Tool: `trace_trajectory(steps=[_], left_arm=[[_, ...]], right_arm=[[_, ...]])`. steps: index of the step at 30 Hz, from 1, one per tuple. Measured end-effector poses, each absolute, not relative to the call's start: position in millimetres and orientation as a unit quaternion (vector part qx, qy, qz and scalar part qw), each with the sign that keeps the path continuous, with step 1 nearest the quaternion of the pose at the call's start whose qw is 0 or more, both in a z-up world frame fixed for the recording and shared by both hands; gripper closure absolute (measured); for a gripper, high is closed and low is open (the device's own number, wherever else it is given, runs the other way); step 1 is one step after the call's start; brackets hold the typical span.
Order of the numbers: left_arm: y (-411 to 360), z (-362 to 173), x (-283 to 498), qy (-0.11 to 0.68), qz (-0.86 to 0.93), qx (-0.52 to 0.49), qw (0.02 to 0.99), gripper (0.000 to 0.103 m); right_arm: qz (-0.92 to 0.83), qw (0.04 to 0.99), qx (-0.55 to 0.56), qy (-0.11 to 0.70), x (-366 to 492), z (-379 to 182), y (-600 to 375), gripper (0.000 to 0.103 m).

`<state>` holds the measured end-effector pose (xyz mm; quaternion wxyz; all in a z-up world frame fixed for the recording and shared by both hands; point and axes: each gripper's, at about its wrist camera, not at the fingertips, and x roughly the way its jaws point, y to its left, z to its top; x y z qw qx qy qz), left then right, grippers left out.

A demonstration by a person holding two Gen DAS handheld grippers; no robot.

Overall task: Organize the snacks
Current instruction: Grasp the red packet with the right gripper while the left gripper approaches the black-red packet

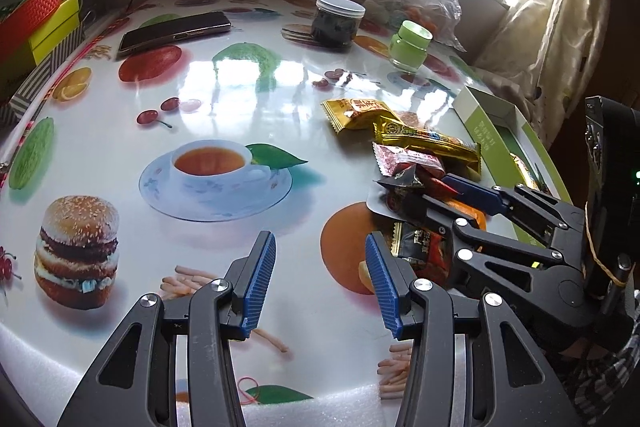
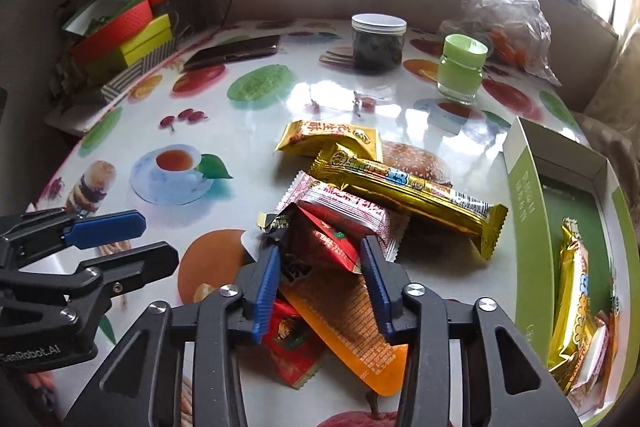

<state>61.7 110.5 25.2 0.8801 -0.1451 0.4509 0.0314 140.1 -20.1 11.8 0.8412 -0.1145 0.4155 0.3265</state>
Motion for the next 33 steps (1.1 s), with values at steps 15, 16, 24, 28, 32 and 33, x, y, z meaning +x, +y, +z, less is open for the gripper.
trace_trajectory(steps=[15, 16, 24, 28, 32, 33], left_arm=[[95.5, 25.3, 62.0, 0.455, -0.011, -0.16, 0.876, 0.055], [93.4, 24.8, 62.7, 0.456, -0.02, -0.163, 0.875, 0.055], [71.7, 17.3, 73.8, 0.474, -0.053, -0.174, 0.862, 0.055], [62.0, 13.1, 81.1, 0.483, -0.052, -0.167, 0.858, 0.055], [54.9, 12.9, 86.8, 0.484, -0.046, -0.154, 0.86, 0.055], [52.7, 12.8, 88.8, 0.484, -0.045, -0.15, 0.861, 0.055]], right_arm=[[0.316, 0.857, -0.06, 0.403, 127.1, 28.3, -51.0, 0.077], [0.312, 0.859, -0.051, 0.403, 125.6, 30.5, -57.2, 0.077], [0.294, 0.87, -0.033, 0.394, 113.4, 42.2, -83.3, 0.077], [0.288, 0.873, -0.028, 0.393, 111.8, 44.6, -90.2, 0.077], [0.285, 0.874, -0.023, 0.393, 109.5, 45.2, -95.9, 0.077], [0.285, 0.874, -0.022, 0.393, 109.5, 45.2, -97.2, 0.077]])
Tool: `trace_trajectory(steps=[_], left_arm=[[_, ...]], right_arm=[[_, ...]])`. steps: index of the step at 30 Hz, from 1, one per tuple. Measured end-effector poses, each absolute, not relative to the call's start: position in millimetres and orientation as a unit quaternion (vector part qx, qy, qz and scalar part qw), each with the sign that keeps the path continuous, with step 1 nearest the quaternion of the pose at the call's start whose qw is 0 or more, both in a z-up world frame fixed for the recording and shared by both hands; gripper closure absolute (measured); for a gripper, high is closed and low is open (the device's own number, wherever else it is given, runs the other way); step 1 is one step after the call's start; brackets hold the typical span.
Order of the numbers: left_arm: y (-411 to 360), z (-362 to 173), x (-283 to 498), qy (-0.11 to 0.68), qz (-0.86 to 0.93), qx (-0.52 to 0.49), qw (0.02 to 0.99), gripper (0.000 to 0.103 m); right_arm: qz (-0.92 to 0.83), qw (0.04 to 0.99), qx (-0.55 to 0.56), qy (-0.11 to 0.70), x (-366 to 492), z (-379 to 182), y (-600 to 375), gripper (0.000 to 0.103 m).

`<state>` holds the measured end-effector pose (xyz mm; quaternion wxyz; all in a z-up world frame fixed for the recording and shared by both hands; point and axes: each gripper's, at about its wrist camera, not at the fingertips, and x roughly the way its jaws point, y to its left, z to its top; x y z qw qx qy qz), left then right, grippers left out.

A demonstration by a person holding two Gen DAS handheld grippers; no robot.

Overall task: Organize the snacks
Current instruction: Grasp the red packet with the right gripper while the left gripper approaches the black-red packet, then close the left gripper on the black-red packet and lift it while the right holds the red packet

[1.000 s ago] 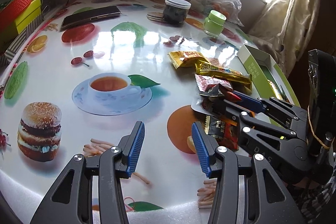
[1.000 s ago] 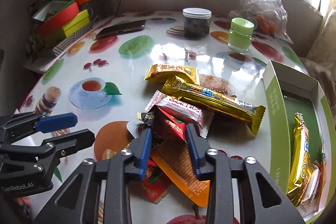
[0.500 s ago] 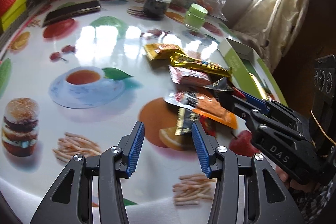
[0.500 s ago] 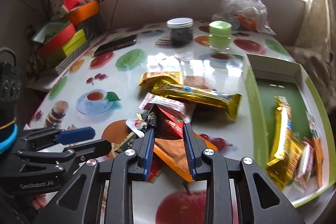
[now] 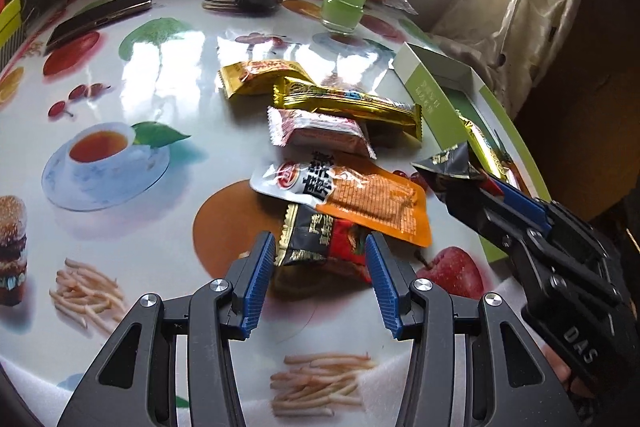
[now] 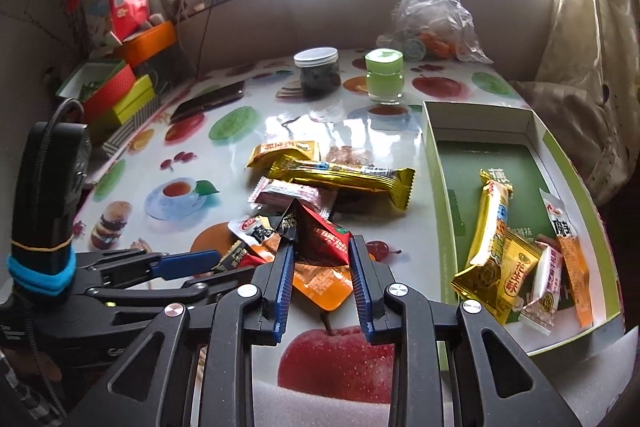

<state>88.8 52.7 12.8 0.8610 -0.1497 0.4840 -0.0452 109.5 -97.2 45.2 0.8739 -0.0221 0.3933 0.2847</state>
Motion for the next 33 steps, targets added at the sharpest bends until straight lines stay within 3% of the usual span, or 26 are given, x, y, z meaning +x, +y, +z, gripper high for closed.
trace_trajectory(steps=[11, 18, 33], left_arm=[[42.1, 12.3, 91.6, 0.486, -0.011, -0.107, 0.867, 0.055], [43.6, 12.6, 88.4, 0.484, -0.006, -0.104, 0.869, 0.067], [50.9, 27.4, 76.7, 0.465, 0.002, -0.114, 0.878, 0.073]], right_arm=[[0.282, 0.874, -0.012, 0.395, 107.6, 43.8, -104.5, 0.077], [0.278, 0.876, -0.009, 0.395, 105.7, 44.3, -109.9, 0.077], [0.276, 0.878, -0.008, 0.391, 101.5, 49.7, -110.1, 0.077]])
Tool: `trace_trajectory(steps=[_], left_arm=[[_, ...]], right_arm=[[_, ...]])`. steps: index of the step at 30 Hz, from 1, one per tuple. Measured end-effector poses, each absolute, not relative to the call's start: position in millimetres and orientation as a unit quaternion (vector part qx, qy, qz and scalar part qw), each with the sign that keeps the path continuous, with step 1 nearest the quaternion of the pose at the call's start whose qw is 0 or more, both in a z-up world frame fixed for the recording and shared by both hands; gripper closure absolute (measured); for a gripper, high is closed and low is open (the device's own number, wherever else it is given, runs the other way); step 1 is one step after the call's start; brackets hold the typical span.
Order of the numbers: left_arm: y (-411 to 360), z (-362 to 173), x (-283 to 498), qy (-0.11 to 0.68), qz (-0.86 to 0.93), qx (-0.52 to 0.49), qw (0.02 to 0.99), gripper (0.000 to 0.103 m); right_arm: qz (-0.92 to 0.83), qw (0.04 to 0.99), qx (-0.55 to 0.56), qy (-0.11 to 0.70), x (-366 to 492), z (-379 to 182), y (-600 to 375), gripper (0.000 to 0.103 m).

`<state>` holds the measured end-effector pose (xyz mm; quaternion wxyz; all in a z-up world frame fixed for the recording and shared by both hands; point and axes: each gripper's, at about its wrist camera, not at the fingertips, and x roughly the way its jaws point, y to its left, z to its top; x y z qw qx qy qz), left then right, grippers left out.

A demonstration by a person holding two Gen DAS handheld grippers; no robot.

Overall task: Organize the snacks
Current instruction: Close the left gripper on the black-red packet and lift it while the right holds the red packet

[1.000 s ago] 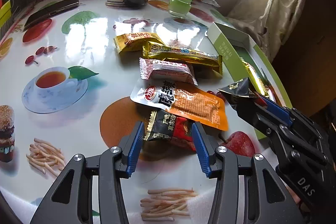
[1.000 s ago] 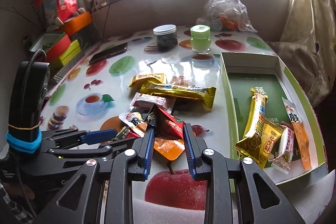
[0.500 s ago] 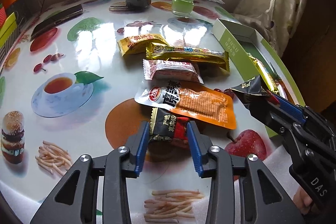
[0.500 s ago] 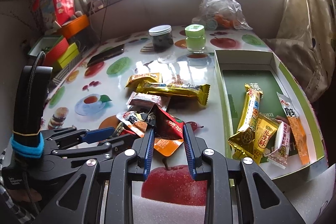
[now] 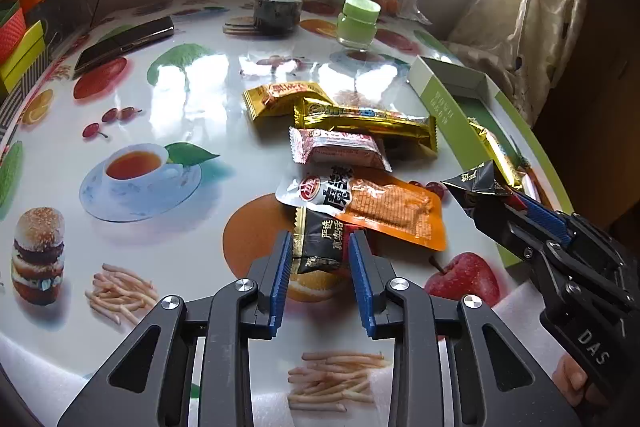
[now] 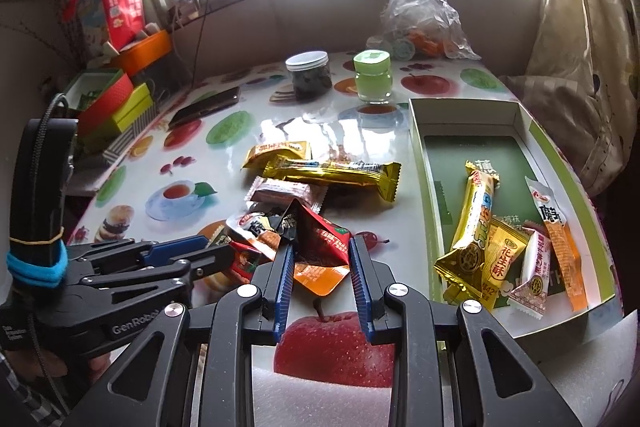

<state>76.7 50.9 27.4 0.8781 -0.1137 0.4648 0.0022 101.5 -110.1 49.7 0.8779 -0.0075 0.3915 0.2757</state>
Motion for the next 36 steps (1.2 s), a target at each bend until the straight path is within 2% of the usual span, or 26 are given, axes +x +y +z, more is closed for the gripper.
trace_trajectory(steps=[24, 36], left_arm=[[48.2, 61.2, 70.1, 0.424, -0.02, -0.115, 0.898, 0.074], [50.0, 52.7, 74.6, 0.434, -0.032, -0.111, 0.894, 0.074]], right_arm=[[0.252, 0.892, 0.01, 0.376, 95.1, 64.1, -136.1, 0.077], [0.239, 0.896, 0.023, 0.375, 94.4, 64.6, -151.9, 0.077]])
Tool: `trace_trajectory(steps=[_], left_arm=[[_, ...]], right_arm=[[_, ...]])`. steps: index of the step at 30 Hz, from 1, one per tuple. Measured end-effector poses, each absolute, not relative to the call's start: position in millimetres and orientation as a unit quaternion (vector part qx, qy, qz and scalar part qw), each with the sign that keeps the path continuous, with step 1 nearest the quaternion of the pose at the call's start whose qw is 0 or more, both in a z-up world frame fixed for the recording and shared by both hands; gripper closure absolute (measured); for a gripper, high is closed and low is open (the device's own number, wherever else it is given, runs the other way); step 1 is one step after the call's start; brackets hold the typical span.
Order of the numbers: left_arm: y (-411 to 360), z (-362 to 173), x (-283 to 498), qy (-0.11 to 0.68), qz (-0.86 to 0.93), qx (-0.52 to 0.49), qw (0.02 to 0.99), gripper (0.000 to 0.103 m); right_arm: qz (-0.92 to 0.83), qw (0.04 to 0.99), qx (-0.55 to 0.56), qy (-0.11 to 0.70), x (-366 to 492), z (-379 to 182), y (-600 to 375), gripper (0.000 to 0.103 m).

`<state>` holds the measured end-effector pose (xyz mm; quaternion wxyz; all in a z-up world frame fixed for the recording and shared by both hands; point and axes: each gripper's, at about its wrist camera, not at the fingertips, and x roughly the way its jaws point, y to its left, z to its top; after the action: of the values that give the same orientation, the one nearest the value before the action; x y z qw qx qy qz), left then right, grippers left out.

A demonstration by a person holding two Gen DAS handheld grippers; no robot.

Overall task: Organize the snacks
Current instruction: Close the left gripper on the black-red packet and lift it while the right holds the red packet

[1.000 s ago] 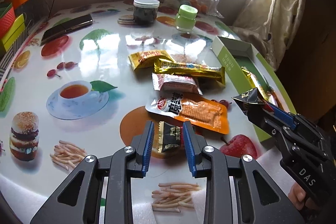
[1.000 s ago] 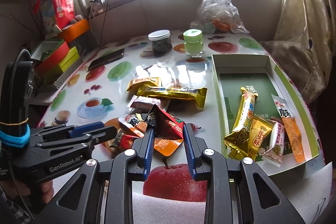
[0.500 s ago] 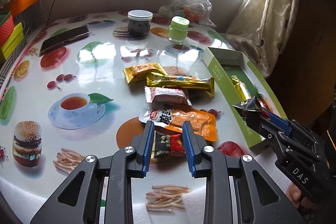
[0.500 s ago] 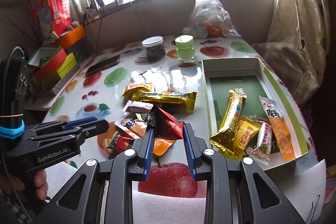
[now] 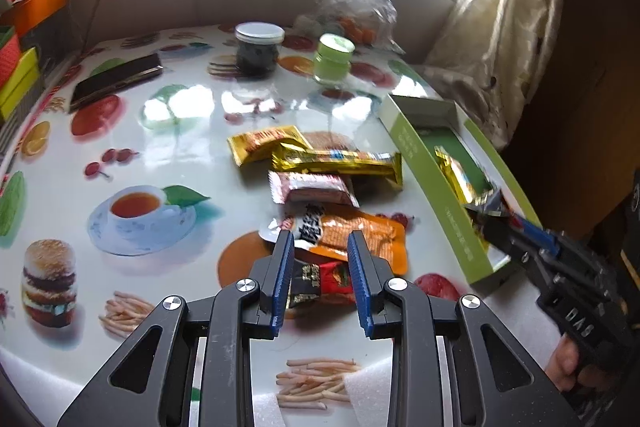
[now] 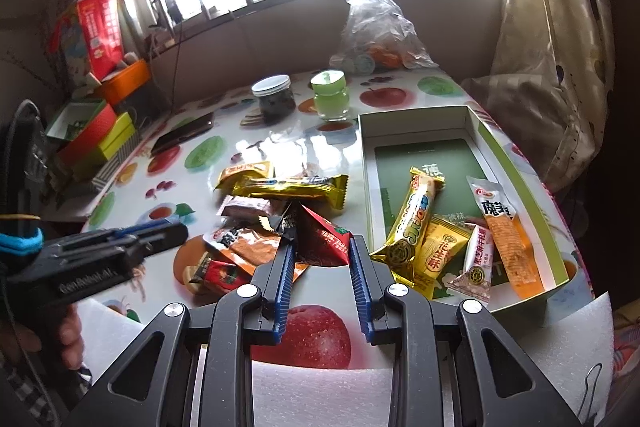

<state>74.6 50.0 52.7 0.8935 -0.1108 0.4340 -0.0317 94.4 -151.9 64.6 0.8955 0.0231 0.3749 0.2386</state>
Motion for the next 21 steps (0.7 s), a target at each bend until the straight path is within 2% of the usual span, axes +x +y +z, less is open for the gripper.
trace_trajectory(steps=[4, 6, 7, 21], left_arm=[[44.1, 37.5, 75.7, 0.454, -0.024, -0.098, 0.886, 0.072], [43.7, 29.0, 79.2, 0.464, -0.019, -0.096, 0.881, 0.055], [44.4, 26.2, 80.5, 0.467, -0.012, -0.096, 0.879, 0.053], [29.7, 10.0, 88.4, 0.482, 0.002, -0.056, 0.875, 0.053]], right_arm=[[0.24, 0.894, 0.024, 0.378, 93.3, 62.4, -152.6, 0.077], [0.24, 0.892, 0.023, 0.382, 93.8, 60.5, -151.7, 0.077], [0.24, 0.892, 0.023, 0.382, 93.4, 59.7, -151.8, 0.077], [0.242, 0.89, 0.022, 0.385, 93.9, 57.6, -150.2, 0.077]])
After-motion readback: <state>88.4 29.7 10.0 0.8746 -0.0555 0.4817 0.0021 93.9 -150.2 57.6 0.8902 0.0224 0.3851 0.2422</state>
